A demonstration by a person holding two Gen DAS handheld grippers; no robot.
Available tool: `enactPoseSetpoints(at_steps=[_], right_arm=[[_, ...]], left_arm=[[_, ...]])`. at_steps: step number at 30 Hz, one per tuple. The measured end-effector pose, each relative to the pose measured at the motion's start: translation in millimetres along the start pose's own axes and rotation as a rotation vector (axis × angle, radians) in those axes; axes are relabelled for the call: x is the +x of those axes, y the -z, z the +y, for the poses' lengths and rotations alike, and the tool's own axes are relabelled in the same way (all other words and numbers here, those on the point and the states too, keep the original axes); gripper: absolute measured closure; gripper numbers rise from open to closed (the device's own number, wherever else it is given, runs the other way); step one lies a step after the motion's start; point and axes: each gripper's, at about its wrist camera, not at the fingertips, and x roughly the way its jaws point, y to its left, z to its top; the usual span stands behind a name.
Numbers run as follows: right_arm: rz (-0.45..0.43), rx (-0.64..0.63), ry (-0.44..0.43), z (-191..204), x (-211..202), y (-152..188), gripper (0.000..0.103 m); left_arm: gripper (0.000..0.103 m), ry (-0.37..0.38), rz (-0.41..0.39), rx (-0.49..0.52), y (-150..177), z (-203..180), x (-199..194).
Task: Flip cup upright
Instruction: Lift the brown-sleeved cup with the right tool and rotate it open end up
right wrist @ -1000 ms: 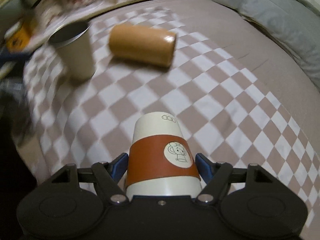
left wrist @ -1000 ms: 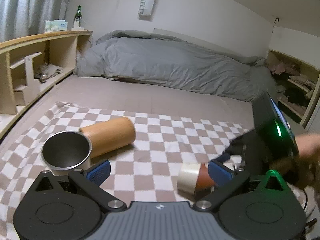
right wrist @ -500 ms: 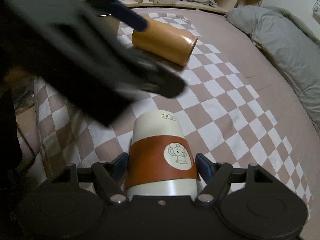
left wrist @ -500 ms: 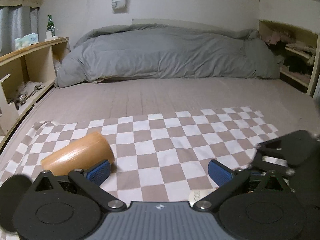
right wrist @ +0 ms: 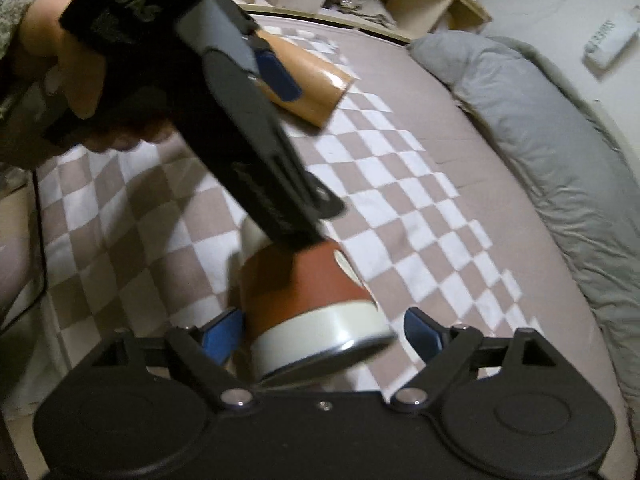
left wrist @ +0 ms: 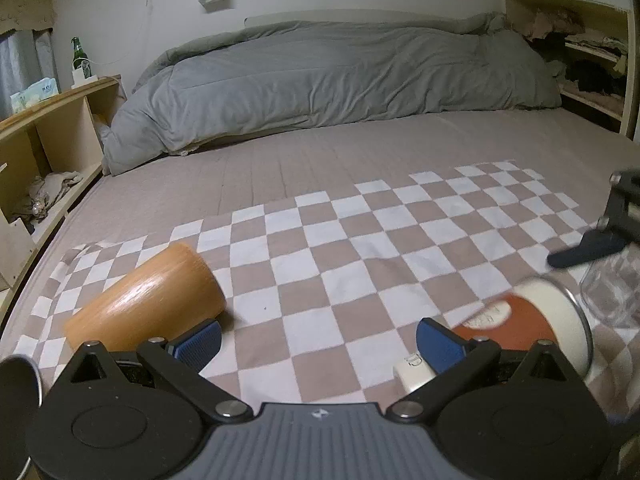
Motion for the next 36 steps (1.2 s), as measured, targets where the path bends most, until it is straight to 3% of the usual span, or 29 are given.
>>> enactPoseSetpoints(at_steps=[5, 13, 16, 23, 25, 30, 33, 36], right_arm=[[0.013, 0.094, 0.080, -10.0, -3.0, 8.8, 0.015], [0.019, 0.331, 0.139, -38.9, 2.0, 21.1, 0.015], [0.006, 0.366, 0.160, -40.5, 1.0, 22.0, 0.017], [-0.088, 0.372, 0.157, -30.6, -34.9, 11.0, 0.017], [-0.117, 0.457, 0.127, -38.8, -43.2, 8.1, 0.017], [-0.156, 0.854, -0.040, -75.7, -40.2, 15.9, 0.017], [-0.115, 1.115, -0.165, -93.7, -17.2, 29.0, 0.017], [-0.055, 1.212, -0.203, -95.9, 4.0, 32.5, 0.017]], left_arm=[[0.005, 0.035, 0.014, 0.010, 5.4, 3.2, -6.8], [0.005, 0.116, 0.019, 0.070, 14.0, -7.5, -21.5], [0.005, 0.129, 0.006, 0.088, 13.9, -12.2, -25.7], [0.012, 0.214, -0.005, 0.003, 7.2, -7.0, -37.6], [0.014, 0.260, 0.010, 0.001, 7.9, -10.0, -37.1], [0.023, 0.352, 0.073, -0.017, 10.4, -17.1, -25.0], [0.027, 0.382, 0.103, -0.032, 10.7, -20.6, -16.9], [0.030, 0.415, 0.124, -0.049, 12.5, -20.6, -13.0]])
